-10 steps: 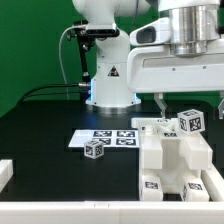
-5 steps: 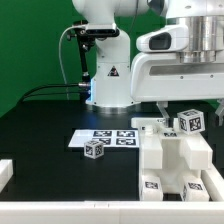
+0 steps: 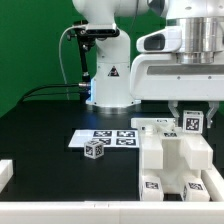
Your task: Assemble chair
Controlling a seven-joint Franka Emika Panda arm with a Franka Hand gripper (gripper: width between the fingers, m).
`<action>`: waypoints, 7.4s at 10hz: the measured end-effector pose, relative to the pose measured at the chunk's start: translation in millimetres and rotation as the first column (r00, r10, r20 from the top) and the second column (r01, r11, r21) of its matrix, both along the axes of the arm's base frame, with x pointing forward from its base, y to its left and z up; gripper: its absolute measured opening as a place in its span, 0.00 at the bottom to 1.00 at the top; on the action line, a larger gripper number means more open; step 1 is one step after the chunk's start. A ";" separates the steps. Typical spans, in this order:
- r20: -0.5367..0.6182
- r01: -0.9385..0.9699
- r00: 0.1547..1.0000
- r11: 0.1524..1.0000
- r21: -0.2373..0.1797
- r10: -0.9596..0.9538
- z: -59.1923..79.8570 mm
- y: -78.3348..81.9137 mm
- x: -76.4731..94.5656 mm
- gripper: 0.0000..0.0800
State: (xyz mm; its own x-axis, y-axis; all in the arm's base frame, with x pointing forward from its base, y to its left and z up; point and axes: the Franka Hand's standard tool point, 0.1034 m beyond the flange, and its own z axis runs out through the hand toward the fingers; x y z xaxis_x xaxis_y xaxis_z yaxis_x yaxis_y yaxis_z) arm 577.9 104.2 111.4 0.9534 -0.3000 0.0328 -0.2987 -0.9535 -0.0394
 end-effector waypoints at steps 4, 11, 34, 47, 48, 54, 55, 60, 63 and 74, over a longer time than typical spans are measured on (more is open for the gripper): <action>0.018 0.411 0.911 0.911 0.038 -0.412 -0.3 0.5 3.4 0.33; -0.032 0.746 0.662 0.654 0.123 -0.749 -1.0 3.6 8.0 0.47; 0.024 0.528 0.846 0.845 0.087 -0.532 0.1 13.9 11.3 0.33; 0.049 -0.667 0.740 0.741 -0.078 0.671 5.7 18.3 14.8 0.81; 0.051 -0.650 0.755 0.756 -0.077 0.654 5.7 17.4 15.1 0.81; 0.076 -0.290 0.953 0.956 -0.038 0.292 5.2 18.9 17.4 0.35; 0.085 -0.165 0.982 0.986 -0.023 0.166 5.2 20.3 18.6 0.35; 0.050 0.336 0.940 0.942 0.022 -0.337 6.7 -0.1 24.1 0.35; 0.054 0.382 0.922 0.924 0.035 -0.383 4.3 -4.4 21.4 0.35; 0.014 -0.459 0.888 0.886 -0.060 0.461 3.1 -1.3 16.7 0.81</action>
Offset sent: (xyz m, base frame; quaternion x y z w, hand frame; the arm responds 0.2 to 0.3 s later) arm -0.0023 -0.0163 -0.0010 -0.0145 0.0356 0.2568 0.9657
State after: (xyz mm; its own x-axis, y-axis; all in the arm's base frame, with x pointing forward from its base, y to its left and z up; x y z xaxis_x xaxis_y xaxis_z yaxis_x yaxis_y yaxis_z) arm 594.6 102.9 114.5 0.9825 0.1747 0.0642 0.1742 -0.9846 0.0140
